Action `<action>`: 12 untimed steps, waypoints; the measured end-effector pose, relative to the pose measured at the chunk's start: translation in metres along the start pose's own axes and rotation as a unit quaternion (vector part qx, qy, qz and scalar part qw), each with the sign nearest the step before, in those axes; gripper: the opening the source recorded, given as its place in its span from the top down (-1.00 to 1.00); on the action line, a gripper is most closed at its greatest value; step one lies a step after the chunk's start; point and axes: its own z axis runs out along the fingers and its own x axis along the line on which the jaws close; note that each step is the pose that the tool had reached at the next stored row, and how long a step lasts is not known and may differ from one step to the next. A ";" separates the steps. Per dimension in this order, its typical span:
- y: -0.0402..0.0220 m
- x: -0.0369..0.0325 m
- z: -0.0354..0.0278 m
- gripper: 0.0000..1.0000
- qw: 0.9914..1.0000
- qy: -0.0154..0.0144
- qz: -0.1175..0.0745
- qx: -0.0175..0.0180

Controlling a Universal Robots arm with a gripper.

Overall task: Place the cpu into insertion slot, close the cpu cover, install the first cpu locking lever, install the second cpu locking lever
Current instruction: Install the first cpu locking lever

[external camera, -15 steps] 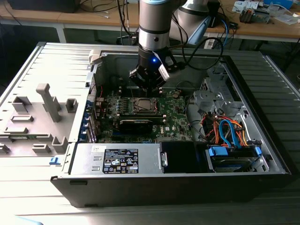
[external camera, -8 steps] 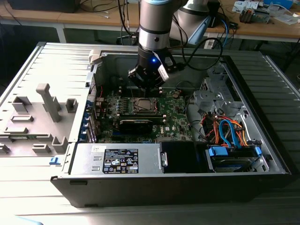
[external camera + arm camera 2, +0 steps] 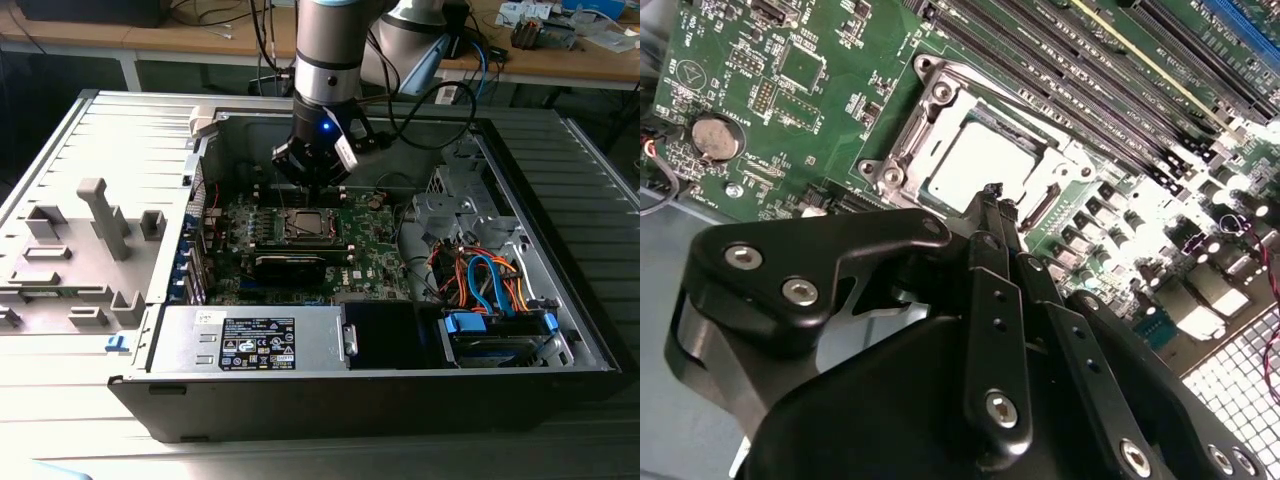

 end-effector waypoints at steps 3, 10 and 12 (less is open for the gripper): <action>-0.0001 0.0002 -0.0011 0.79 1.000 0.000 0.000 0.000; 0.0000 0.0019 -0.0018 0.79 1.000 0.000 0.000 0.000; 0.0000 0.0027 -0.0020 0.79 1.000 0.000 0.000 0.000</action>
